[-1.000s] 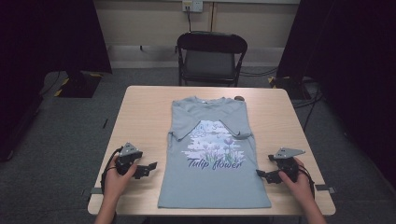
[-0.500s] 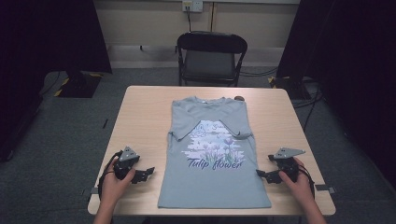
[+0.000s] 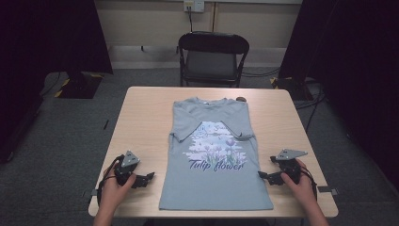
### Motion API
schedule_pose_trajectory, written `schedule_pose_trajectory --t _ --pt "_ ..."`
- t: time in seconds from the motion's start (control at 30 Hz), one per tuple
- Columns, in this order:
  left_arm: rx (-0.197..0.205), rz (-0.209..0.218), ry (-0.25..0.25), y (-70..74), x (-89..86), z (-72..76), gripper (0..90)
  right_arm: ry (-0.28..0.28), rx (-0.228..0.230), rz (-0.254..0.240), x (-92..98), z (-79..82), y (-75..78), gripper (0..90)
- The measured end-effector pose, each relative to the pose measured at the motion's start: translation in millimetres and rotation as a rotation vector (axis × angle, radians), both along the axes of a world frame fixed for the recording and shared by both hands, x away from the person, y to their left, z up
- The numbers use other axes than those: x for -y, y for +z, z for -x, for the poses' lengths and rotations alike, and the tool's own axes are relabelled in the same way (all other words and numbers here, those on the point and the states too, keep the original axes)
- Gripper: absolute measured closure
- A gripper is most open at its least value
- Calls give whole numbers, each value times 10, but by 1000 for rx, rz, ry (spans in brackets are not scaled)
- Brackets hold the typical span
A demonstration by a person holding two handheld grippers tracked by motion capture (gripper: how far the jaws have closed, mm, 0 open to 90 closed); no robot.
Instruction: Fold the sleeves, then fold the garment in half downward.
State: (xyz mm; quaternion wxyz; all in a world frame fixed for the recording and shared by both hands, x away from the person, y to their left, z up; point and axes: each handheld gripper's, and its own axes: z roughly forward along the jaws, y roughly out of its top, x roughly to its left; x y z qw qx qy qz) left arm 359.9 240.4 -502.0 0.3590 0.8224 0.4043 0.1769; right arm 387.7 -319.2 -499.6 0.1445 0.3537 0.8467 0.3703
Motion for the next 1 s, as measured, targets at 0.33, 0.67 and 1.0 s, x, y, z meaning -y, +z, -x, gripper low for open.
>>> schedule_pose_trajectory --t 0.33,0.67,1.0 --pt "-7 -5 18 -3 5 -7 84 0 0 0 0 -1 0 106" --pt "-8 -3 34 -5 18 -2 71 -1 0 0 0 -1 0 106" --pt "-8 -6 42 -2 21 14 74 -2 0 -1 3 -4 1 105"
